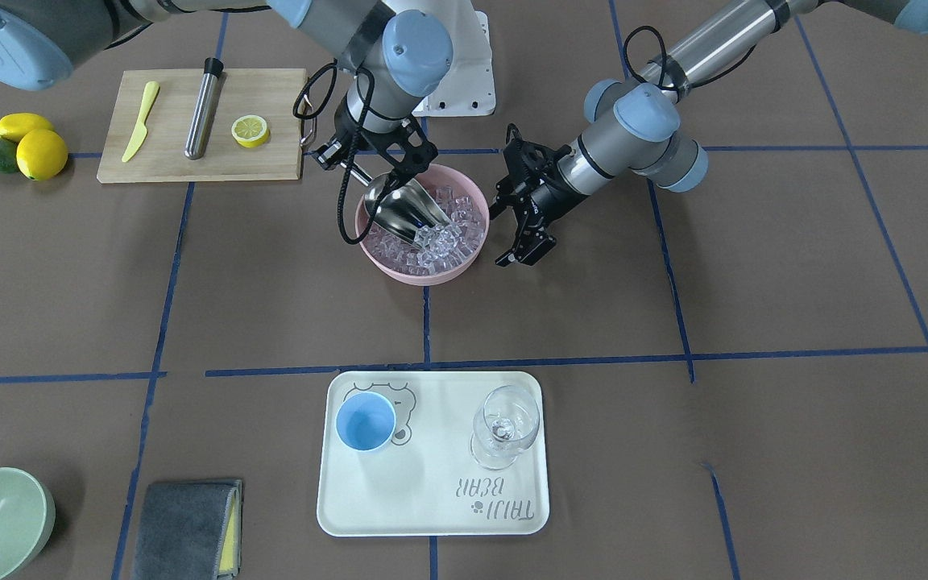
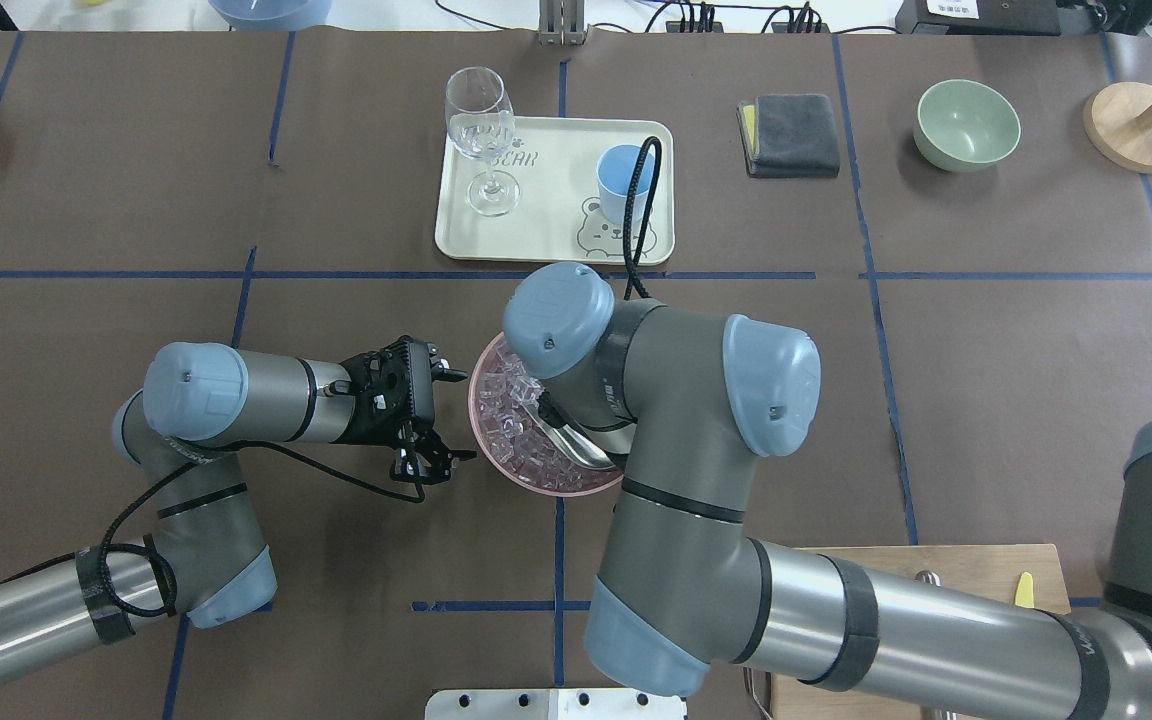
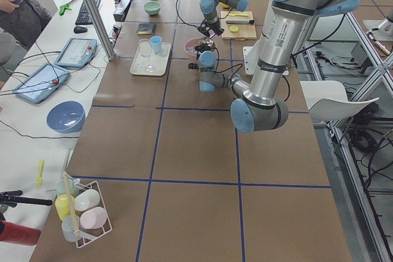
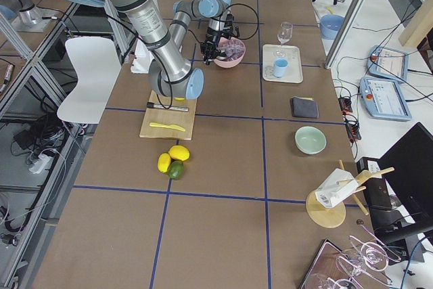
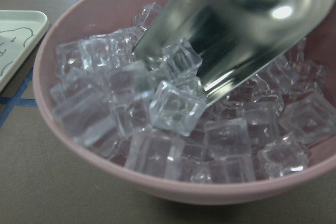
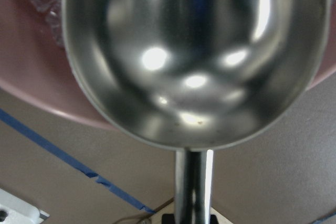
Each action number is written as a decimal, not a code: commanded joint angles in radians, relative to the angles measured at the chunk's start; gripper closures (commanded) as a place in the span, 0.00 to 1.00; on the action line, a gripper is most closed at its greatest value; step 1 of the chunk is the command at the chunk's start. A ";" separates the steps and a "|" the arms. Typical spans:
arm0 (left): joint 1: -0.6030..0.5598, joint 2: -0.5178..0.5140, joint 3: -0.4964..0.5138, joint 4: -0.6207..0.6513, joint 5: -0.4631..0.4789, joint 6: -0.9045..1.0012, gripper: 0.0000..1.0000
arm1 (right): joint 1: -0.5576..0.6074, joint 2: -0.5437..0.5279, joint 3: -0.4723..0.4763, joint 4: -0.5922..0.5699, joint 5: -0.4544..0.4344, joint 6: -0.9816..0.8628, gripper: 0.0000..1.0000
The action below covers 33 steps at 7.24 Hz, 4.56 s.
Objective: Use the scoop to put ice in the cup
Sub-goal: 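Dig the scoop into the ice cubes with the right gripper, then lift the ice-filled scoop and carry it to the clear glass on the tray, then tip the scoop with the right gripper to pour ice into the glass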
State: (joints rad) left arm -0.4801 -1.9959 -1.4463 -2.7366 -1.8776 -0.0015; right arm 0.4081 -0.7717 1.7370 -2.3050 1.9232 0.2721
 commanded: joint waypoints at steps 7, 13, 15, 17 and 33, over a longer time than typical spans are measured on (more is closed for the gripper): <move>0.000 0.000 0.000 -0.002 0.000 0.000 0.00 | 0.023 -0.156 0.220 0.210 0.011 0.070 1.00; 0.000 -0.001 0.000 0.000 0.000 0.000 0.00 | 0.216 -0.092 0.274 0.022 0.212 0.130 1.00; 0.000 -0.003 0.000 0.000 0.000 0.000 0.00 | 0.283 -0.026 0.238 -0.095 0.261 0.130 1.00; 0.000 -0.001 0.000 0.000 0.000 0.000 0.00 | 0.336 0.166 -0.007 -0.172 0.275 0.130 1.00; 0.003 -0.001 0.009 -0.014 0.000 0.000 0.00 | 0.333 0.385 -0.568 -0.306 -0.096 -0.283 1.00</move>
State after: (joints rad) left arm -0.4771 -1.9978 -1.4381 -2.7460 -1.8780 -0.0016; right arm 0.7462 -0.3894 1.1708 -2.6007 1.8543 0.0151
